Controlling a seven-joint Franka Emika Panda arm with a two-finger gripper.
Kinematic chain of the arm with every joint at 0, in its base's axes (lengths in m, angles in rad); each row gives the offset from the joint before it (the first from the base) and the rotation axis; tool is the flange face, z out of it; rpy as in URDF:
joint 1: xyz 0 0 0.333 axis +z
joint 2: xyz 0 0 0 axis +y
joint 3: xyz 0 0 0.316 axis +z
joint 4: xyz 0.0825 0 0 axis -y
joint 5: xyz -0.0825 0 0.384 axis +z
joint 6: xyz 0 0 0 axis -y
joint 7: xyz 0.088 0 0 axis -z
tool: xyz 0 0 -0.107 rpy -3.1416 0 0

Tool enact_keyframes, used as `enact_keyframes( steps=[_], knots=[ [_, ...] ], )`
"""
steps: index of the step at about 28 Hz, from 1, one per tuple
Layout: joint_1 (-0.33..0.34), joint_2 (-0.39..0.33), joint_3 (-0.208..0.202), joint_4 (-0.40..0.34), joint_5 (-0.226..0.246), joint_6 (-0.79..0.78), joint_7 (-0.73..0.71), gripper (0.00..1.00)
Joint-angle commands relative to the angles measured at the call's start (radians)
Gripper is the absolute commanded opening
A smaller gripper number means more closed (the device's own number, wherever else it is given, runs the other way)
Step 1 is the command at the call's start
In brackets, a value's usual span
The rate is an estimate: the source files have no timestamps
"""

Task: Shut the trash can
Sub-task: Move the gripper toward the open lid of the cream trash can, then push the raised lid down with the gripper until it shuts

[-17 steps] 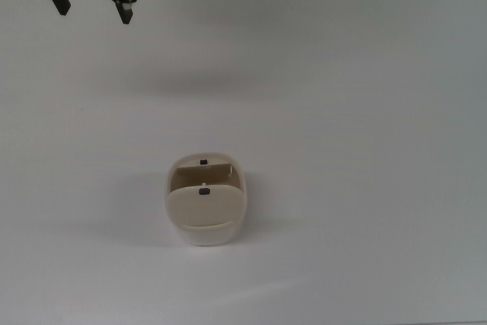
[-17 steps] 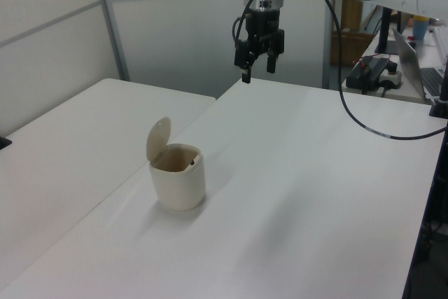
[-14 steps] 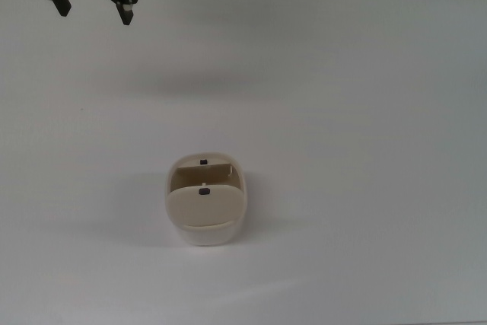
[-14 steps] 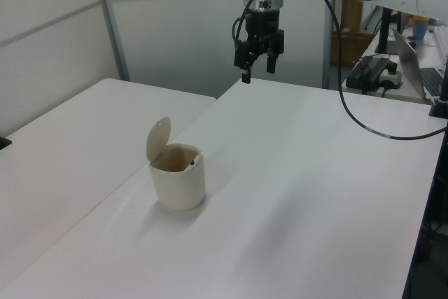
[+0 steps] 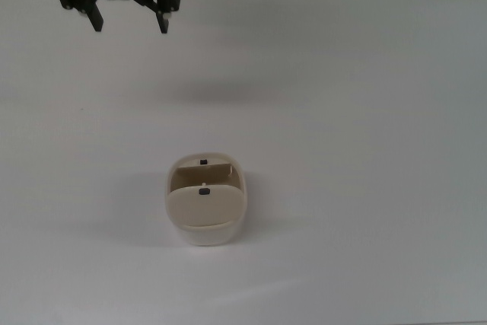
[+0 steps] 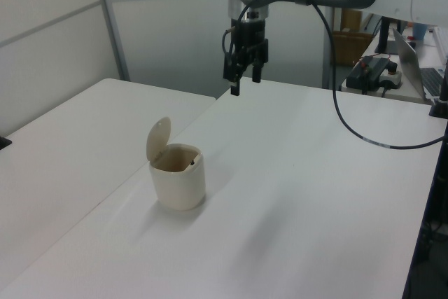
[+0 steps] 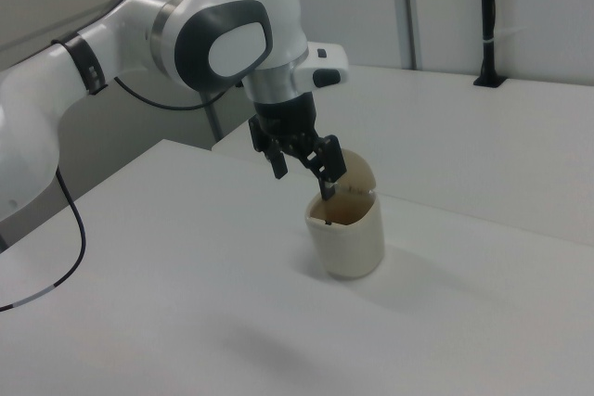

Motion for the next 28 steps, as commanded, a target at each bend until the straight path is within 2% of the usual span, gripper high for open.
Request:
enact_keyframes(
  steps=[1, 5, 10, 12, 15, 16, 19, 20, 23, 24, 27, 28],
  knots=[
    [0.031, 0.001, -0.002, -0.023, -0.001, 0.181, -0.007, 0.96],
    [0.033, 0.027, -0.002, -0.023, 0.008, 0.293, 0.03, 0.92],
    [0.035, 0.092, 0.022, -0.022, -0.005, 0.523, 0.082, 0.87],
    [0.035, 0.13, 0.033, -0.021, -0.016, 0.627, 0.102, 0.8],
    [0.056, 0.165, 0.038, -0.021, -0.053, 0.716, 0.117, 0.68],
    [0.073, 0.188, 0.036, -0.02, -0.083, 0.765, 0.137, 0.59],
    [0.076, 0.211, 0.038, -0.02, -0.128, 0.824, 0.174, 0.44],
    [0.077, 0.221, 0.038, -0.02, -0.156, 0.848, 0.189, 0.36],
    [0.078, 0.234, 0.038, -0.017, -0.17, 0.865, 0.191, 0.23],
    [0.079, 0.242, 0.038, -0.015, -0.171, 0.876, 0.191, 0.14],
    [0.091, 0.247, 0.038, -0.015, -0.173, 0.891, 0.189, 0.01],
    [0.091, 0.251, 0.038, -0.015, -0.173, 0.893, 0.189, 0.0]
  ],
)
